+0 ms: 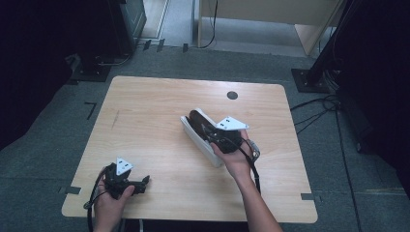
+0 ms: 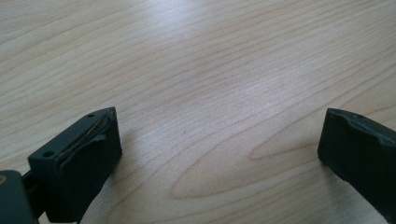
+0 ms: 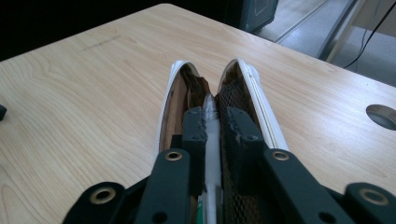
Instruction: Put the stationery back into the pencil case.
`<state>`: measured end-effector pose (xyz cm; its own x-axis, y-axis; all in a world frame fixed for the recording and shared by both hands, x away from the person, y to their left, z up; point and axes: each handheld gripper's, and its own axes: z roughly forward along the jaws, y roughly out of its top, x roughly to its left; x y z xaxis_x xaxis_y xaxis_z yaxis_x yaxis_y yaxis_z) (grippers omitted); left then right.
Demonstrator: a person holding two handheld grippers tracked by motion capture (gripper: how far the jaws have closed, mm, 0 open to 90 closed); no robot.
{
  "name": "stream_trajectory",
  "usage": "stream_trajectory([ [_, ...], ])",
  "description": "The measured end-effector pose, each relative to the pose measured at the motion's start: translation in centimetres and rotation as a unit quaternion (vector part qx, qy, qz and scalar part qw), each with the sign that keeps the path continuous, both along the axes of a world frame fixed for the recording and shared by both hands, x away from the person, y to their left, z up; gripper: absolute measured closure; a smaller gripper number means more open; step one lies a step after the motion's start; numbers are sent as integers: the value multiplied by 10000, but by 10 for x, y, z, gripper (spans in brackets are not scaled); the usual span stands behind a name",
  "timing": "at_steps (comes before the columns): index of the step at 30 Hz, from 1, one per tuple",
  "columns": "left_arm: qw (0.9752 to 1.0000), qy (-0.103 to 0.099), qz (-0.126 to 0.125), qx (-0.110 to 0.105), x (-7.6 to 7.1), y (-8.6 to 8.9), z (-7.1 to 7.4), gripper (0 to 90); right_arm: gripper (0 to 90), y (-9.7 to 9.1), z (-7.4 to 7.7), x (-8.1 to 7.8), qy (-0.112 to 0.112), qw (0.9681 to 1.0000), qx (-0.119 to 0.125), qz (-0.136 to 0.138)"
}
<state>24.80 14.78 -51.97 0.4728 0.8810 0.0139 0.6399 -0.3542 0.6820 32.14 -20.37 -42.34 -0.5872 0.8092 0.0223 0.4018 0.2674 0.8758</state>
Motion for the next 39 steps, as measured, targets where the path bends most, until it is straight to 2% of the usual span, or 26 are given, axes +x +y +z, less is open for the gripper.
stream_trajectory([
  [9,10000,-1,1,-2,0,0,0,0,829,-3,3,-1,-30,9999,111,-31],
  [15,10000,2,-5,2,0,0,0,0,829,-10,8,-7,-113,9996,246,-68],
  [19,10000,-1,0,-4,0,0,0,0,794,-18,12,-13,-186,9991,357,-101],
  [23,10000,-1,1,-6,0,0,0,0,663,-29,14,-20,-150,9986,475,-168],
  [25,10000,-2,1,-6,0,0,0,0,546,-35,15,-23,-101,9982,556,-211],
  [28,10000,-2,2,-6,0,0,0,0,318,-44,14,-27,24,9974,622,-365],
  [31,10000,-3,1,-4,0,0,0,0,22,-53,13,-32,128,9959,503,-737],
  [33,10000,-1,1,-5,0,0,0,0,0,-59,10,-36,125,9952,402,-888],
  [36,10000,-1,3,-5,0,0,0,0,0,-70,7,-43,116,9935,452,-1034],
  [39,10000,-3,12,-20,0,0,0,0,0,-77,4,-47,146,9932,483,-1054],
])
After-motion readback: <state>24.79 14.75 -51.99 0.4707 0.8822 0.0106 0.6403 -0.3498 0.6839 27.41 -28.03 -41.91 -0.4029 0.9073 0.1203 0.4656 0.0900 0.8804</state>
